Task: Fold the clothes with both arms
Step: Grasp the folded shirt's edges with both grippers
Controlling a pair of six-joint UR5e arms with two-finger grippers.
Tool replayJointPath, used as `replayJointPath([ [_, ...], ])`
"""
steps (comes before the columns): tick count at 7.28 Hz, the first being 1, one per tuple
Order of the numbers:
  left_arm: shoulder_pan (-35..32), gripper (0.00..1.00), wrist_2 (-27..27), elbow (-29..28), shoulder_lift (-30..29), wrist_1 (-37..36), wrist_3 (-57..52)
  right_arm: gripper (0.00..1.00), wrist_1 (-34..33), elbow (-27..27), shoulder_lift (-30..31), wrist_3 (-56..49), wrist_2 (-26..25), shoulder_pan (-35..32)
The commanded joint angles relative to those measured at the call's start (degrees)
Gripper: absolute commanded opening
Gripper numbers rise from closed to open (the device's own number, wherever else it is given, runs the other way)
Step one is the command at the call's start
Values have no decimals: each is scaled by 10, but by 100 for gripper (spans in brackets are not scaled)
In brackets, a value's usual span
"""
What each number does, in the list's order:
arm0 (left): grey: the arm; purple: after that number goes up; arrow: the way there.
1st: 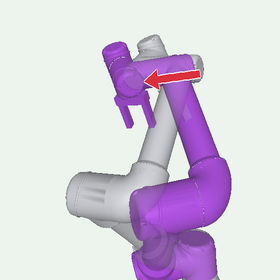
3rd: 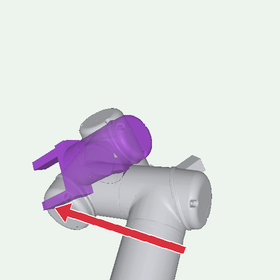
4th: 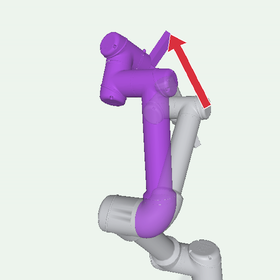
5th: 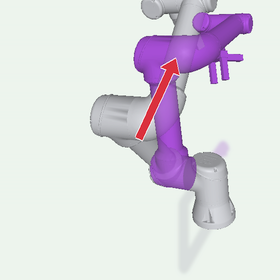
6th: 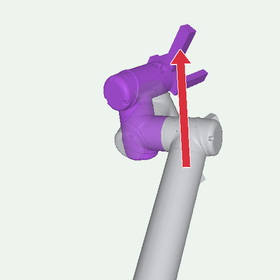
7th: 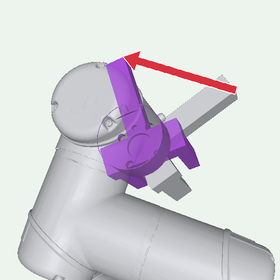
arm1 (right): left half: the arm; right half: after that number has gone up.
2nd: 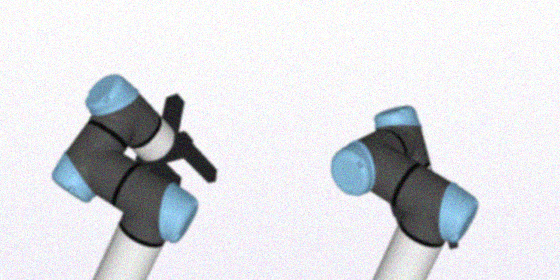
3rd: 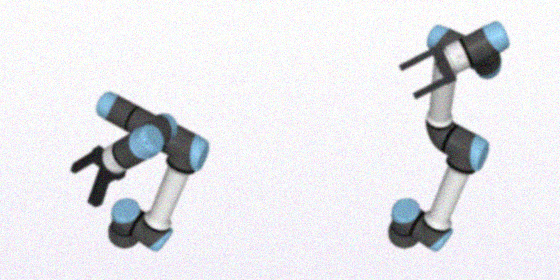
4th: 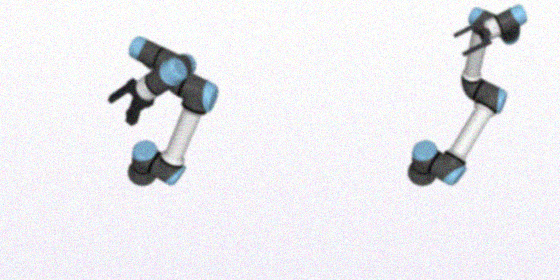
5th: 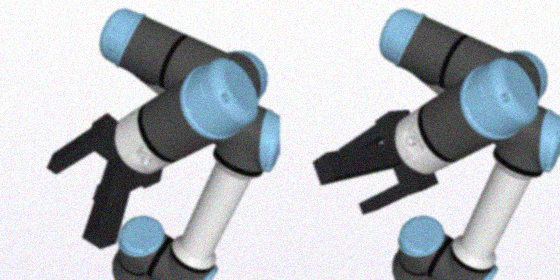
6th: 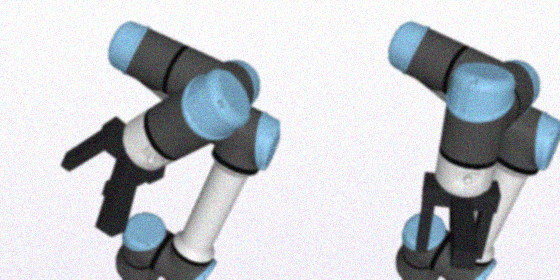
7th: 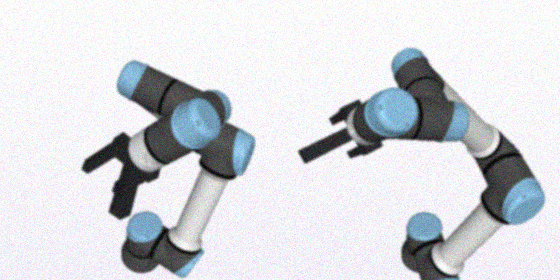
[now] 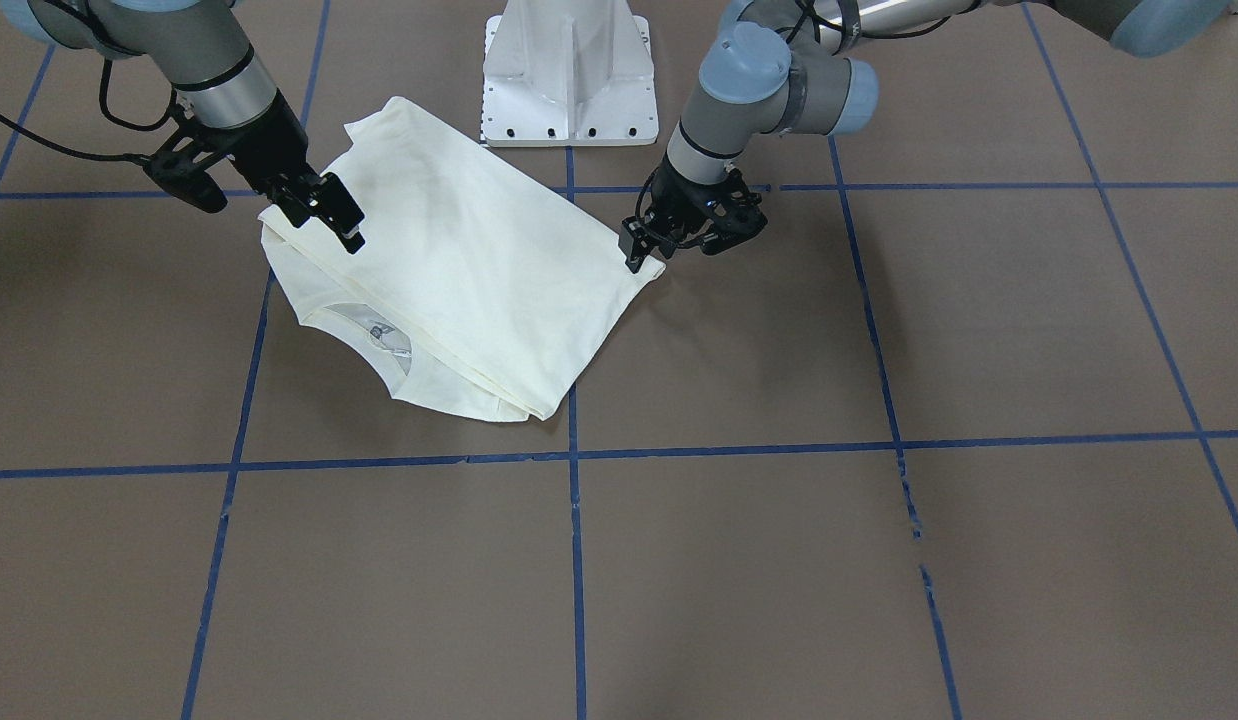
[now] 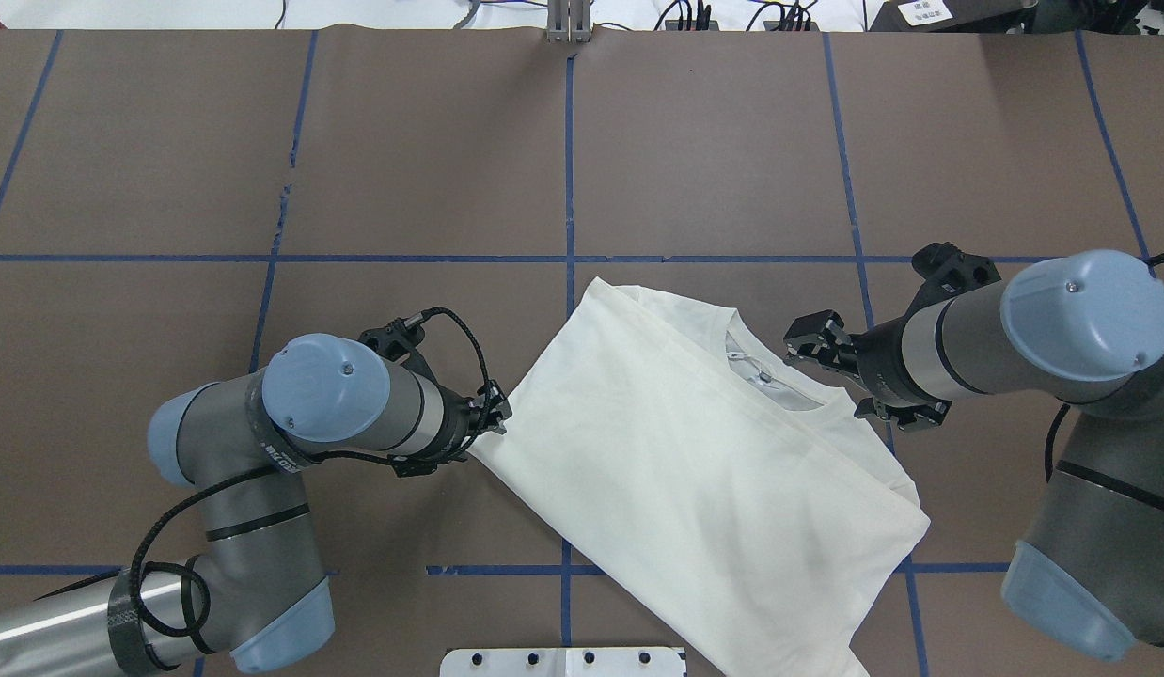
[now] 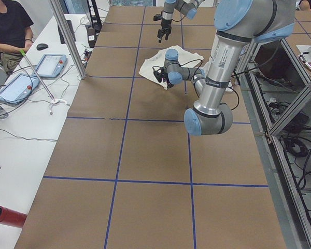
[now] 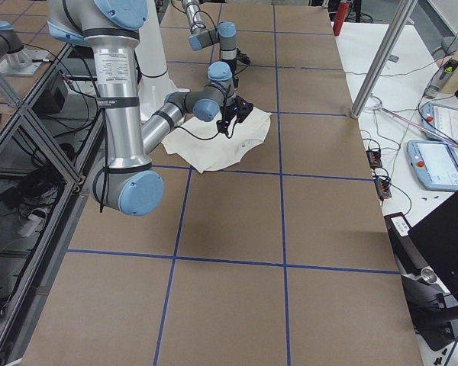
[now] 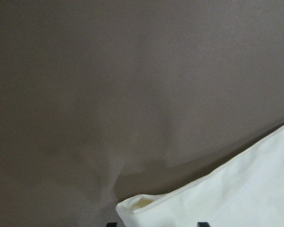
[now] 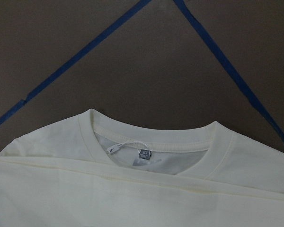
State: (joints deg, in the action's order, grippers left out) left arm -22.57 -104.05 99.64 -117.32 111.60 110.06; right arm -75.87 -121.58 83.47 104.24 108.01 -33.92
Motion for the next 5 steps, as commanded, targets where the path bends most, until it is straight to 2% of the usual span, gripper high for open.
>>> replayJointPath([
  [1,0,13,2,-2,-2,-2,2,100,-1,3,-1,-2,0,-1],
  [2,1,0,3,4,-3,-26,-4,100,0,12,-1,-2,0,-2],
  [5,-30,0,5,6,-4,-81,-90,100,0,8,-6,-1,0,-2],
])
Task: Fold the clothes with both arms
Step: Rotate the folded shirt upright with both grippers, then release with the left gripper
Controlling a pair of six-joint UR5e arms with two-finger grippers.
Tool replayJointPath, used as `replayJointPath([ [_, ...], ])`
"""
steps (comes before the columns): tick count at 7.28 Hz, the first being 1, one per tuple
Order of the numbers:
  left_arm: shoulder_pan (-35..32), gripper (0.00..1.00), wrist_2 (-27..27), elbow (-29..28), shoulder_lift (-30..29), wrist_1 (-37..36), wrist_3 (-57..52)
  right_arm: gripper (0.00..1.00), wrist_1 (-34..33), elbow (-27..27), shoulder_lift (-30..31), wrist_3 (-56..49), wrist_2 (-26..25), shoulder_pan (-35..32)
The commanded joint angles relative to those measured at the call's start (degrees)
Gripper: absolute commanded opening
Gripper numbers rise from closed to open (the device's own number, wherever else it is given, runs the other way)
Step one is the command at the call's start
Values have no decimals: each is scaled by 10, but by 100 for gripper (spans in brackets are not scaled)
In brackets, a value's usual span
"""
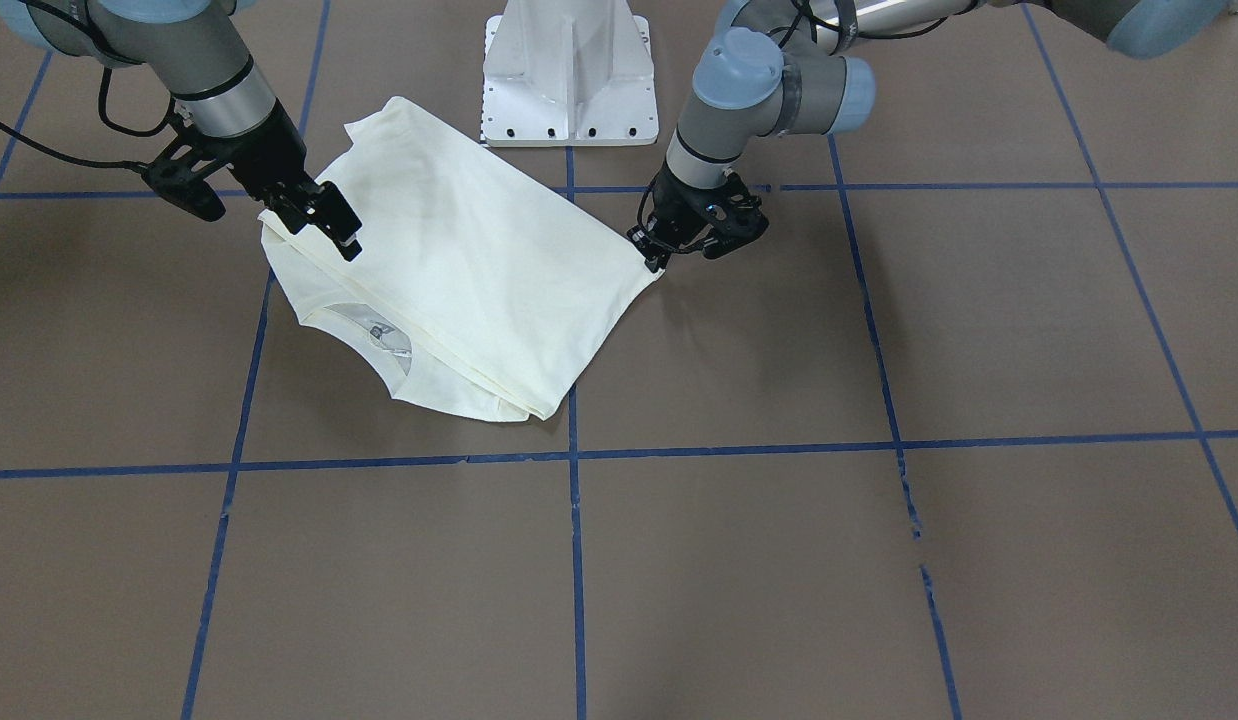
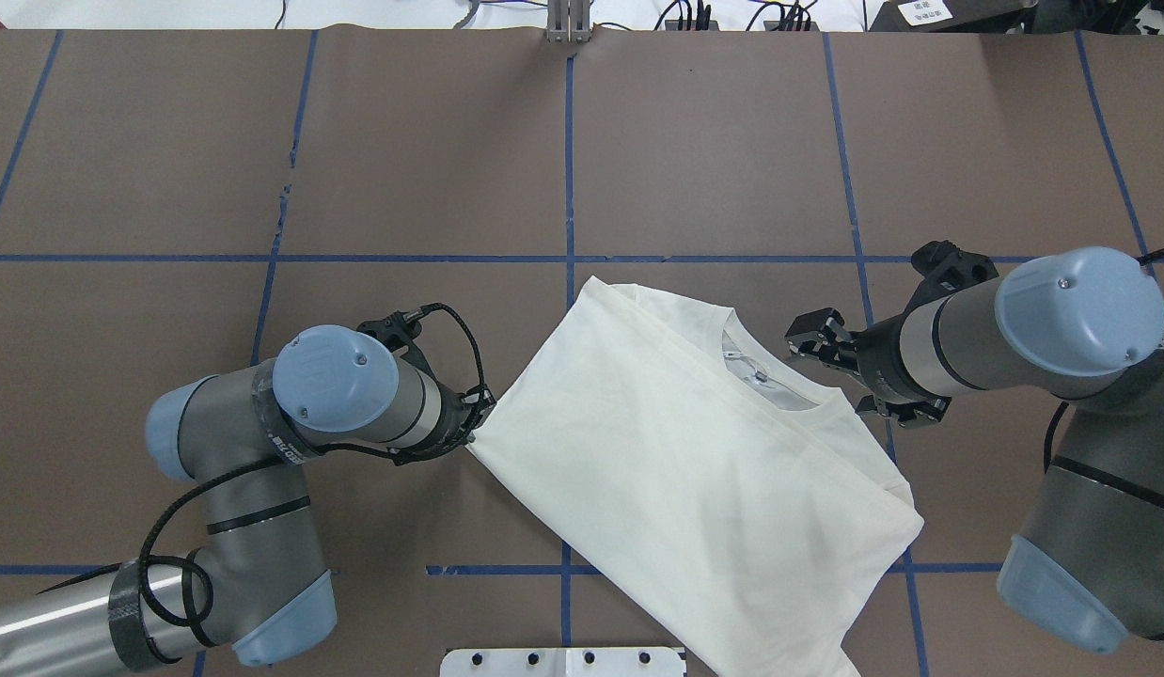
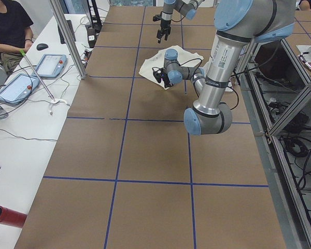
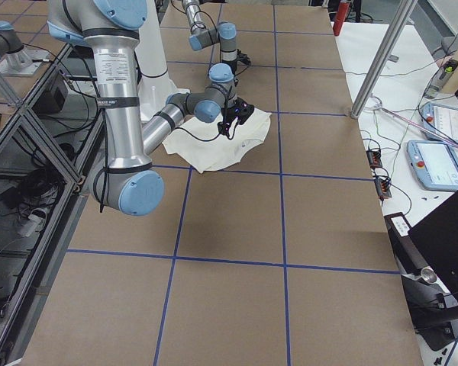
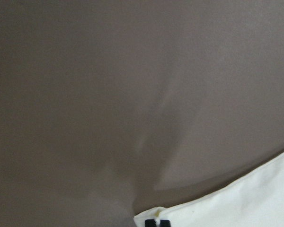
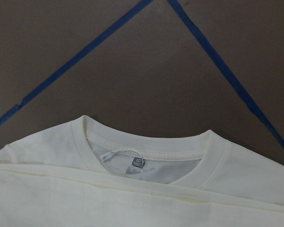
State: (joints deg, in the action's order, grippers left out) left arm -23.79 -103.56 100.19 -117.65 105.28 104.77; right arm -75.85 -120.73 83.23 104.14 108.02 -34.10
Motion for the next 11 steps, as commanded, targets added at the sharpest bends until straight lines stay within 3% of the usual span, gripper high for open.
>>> replayJointPath([
  [1,-39,0,4,-4,-6,-17,-63,100,0,2,-14,4,-1,0],
  [2,-80,0,26,-19,-23,-12,-109,100,0,3,-14,4,-1,0],
  [3,-135,0,27,-72,-69,-4,-118,100,0,3,-15,4,-2,0],
  [4,-175,0,28,-183,-146,34,-117,100,0,3,-16,4,-1,1],
  [5,-202,0,28,-318,-217,116,-116,100,1,4,-20,4,0,3],
  [6,-213,0,28,-408,-264,182,-119,100,0,15,-45,5,-2,8],
  [8,-217,64,25,-404,-268,195,-140,100,1,32,-66,5,-3,36],
  [9,-216,64,22,-322,-233,187,-134,100,1,32,-78,8,-33,64],
  [10,-213,64,19,-256,-189,186,-121,100,-7,36,-103,18,-103,108],
  [11,-213,64,-2,-224,-166,186,-120,100,-6,44,-104,67,-132,135],
])
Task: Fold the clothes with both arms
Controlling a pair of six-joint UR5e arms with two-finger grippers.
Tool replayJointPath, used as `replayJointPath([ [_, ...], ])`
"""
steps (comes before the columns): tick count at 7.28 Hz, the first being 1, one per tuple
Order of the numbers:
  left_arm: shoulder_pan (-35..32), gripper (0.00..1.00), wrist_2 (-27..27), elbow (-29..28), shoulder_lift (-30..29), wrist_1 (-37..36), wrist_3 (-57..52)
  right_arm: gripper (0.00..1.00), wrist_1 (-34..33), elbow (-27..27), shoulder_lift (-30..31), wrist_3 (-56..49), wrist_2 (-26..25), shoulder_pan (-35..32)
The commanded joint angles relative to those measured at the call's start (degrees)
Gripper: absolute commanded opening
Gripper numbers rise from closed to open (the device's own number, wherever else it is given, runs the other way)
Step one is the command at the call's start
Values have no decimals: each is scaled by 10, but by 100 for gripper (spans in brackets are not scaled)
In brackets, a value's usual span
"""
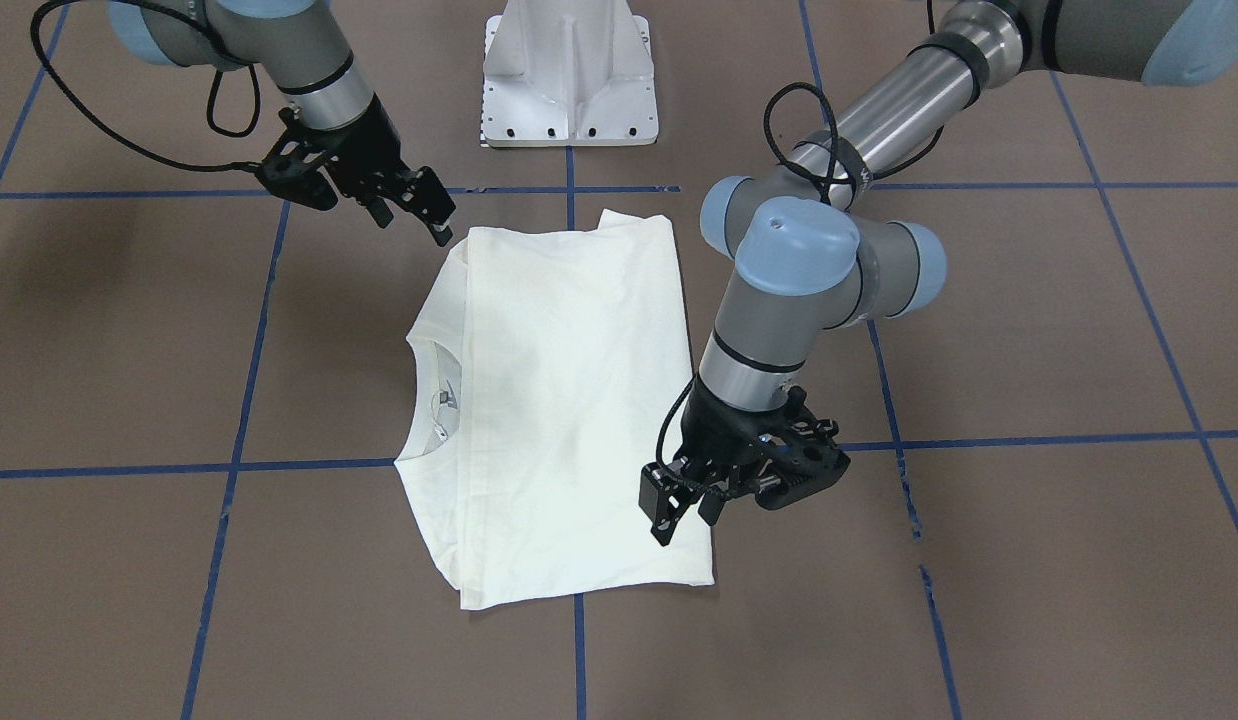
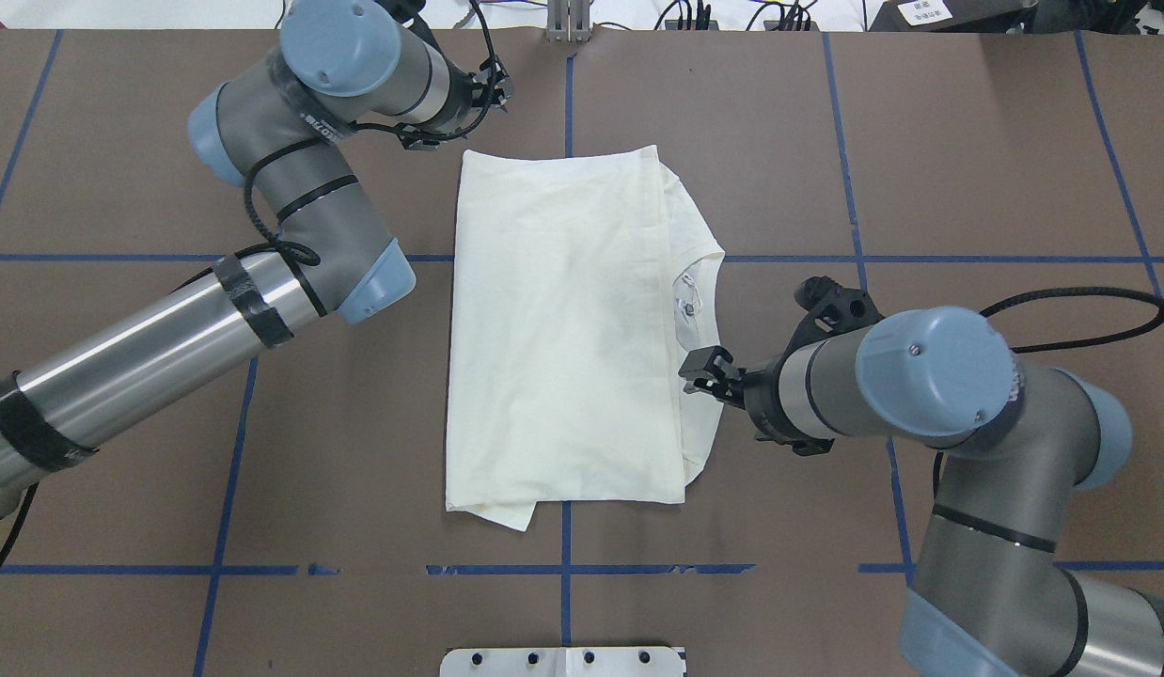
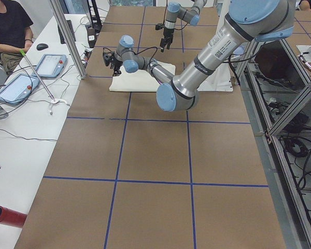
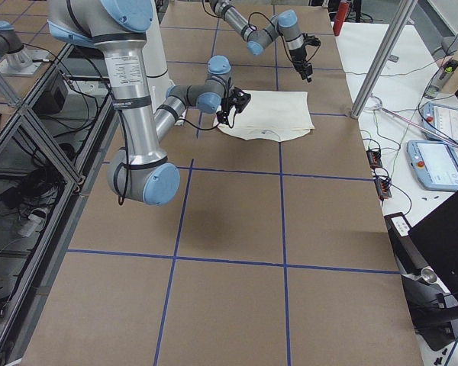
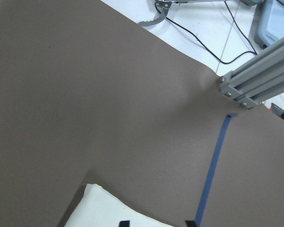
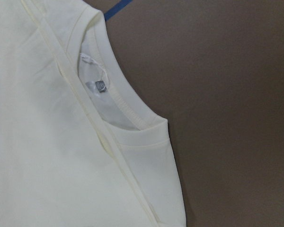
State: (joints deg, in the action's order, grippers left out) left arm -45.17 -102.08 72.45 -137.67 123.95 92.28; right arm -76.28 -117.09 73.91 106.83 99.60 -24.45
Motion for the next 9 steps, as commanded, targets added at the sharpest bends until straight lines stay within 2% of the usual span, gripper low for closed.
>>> replayJointPath([
  [1,1,64,-19,57,40,0,4,100,-2,18,-11,74,-60,69],
  [2,2,64,-25,75,40,-1,4,99,-2,43,-23,80,-85,80],
  [4,3,64,-37,93,50,-3,6,94,-3,90,-59,103,-94,85],
  [8,6,64,-37,96,53,-8,5,88,-7,103,-55,102,-97,85],
  [9,7,64,-37,95,52,-8,5,88,-34,100,-62,103,-97,85],
])
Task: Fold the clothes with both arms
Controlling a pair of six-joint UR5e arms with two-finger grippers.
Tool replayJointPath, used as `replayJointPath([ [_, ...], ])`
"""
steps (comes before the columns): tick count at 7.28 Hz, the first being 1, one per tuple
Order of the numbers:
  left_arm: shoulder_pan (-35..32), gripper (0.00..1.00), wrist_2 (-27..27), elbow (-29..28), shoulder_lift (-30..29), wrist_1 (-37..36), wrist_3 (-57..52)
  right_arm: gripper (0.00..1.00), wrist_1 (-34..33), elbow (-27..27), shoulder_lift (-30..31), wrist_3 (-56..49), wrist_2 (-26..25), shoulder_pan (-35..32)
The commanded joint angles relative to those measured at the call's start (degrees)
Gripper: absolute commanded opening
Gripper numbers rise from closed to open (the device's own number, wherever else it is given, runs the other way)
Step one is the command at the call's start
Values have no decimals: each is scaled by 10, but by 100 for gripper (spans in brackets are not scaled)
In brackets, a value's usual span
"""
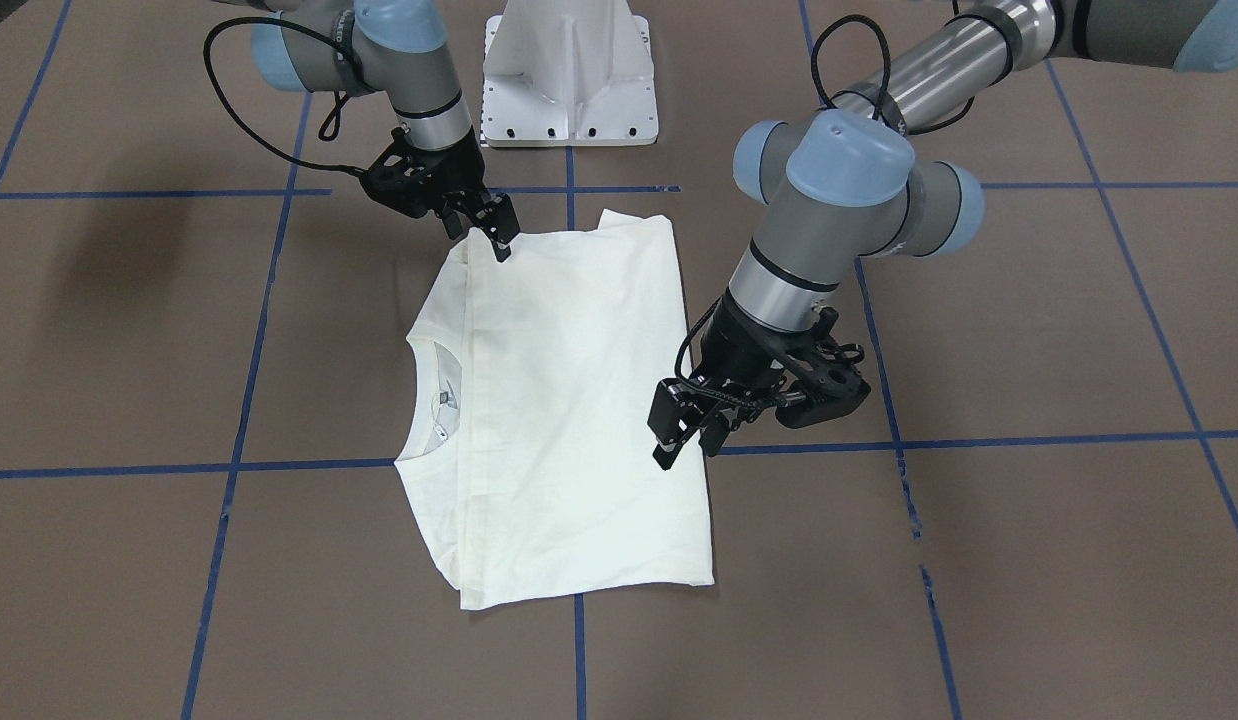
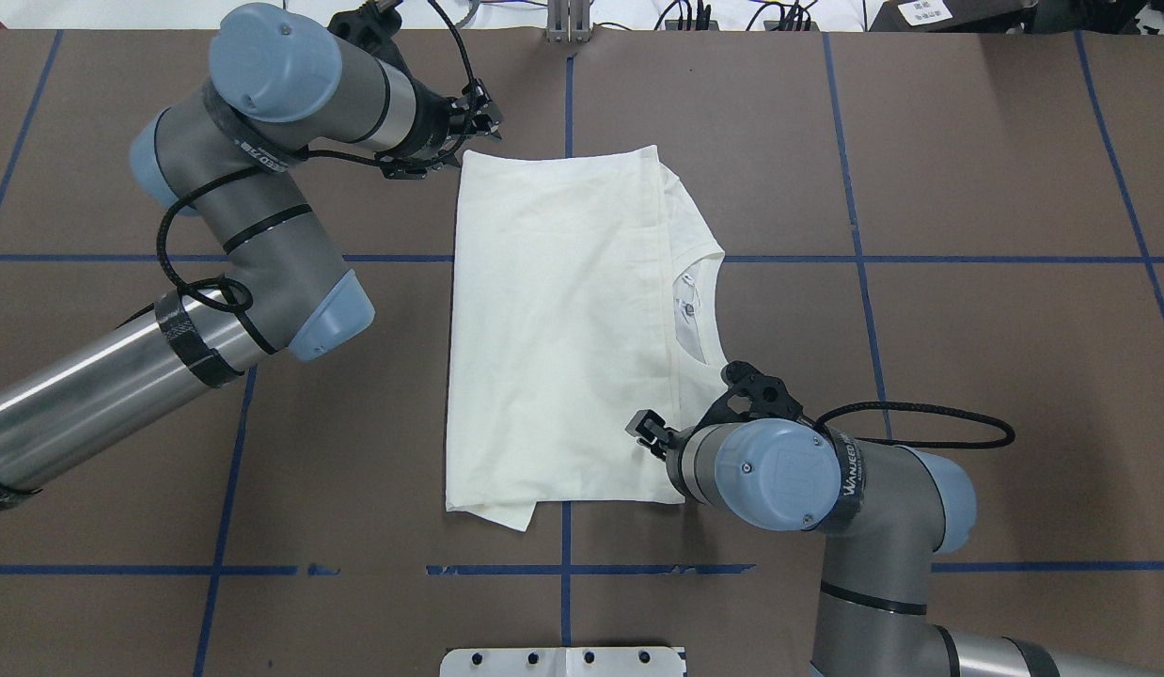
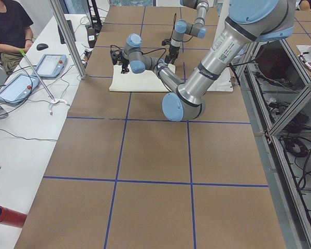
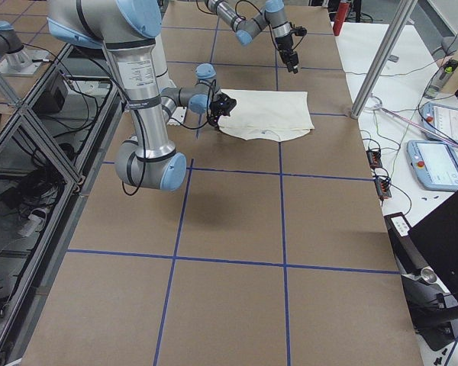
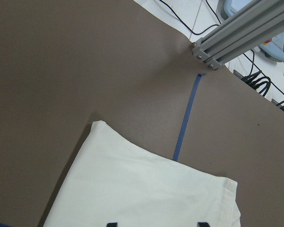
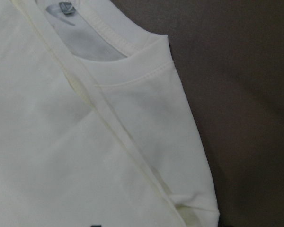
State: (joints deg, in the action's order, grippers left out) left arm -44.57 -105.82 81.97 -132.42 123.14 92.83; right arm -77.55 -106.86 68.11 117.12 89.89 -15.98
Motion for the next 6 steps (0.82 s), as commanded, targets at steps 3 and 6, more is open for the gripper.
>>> replayJointPath([
  [3,4,64,1,-1,4,0,1,71,-32,-2,-5,1,-2,10],
  [6,5,64,1,0,8,1,0,0,-32,-5,2,1,-2,11],
])
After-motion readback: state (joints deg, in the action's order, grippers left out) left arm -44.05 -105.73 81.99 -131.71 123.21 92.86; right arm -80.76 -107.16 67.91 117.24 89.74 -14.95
